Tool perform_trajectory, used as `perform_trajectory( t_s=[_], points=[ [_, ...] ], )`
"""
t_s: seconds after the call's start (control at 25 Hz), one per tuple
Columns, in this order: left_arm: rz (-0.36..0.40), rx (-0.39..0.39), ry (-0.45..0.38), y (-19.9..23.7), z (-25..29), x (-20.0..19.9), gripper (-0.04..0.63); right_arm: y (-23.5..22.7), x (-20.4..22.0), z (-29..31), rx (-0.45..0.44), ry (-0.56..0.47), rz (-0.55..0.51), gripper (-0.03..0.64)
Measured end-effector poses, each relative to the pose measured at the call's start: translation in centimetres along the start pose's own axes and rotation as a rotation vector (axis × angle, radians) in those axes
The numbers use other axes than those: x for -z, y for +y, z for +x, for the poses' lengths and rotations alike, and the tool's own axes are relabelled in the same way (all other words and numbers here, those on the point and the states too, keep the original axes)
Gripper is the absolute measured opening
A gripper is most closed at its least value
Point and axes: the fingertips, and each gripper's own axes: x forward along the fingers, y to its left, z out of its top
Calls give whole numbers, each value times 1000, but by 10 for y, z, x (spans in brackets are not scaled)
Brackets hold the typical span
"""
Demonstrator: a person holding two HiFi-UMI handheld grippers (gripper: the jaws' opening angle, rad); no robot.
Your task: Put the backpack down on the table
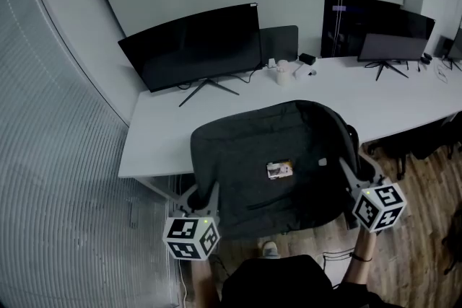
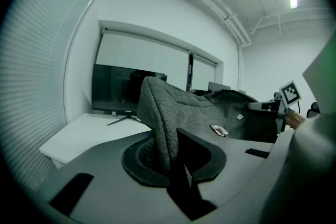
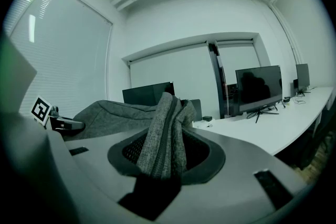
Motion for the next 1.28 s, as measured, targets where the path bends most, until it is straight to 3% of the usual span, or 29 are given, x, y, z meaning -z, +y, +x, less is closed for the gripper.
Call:
perform_trajectory(
  t_s=[0.6, 1.28],
  points=[
    [21, 83, -19, 21, 55, -30, 60, -11, -25, 28, 77, -47, 17, 138],
    [7, 49, -35, 43, 126, -53, 60, -46, -46, 105, 45, -60, 14, 138]
  ],
)
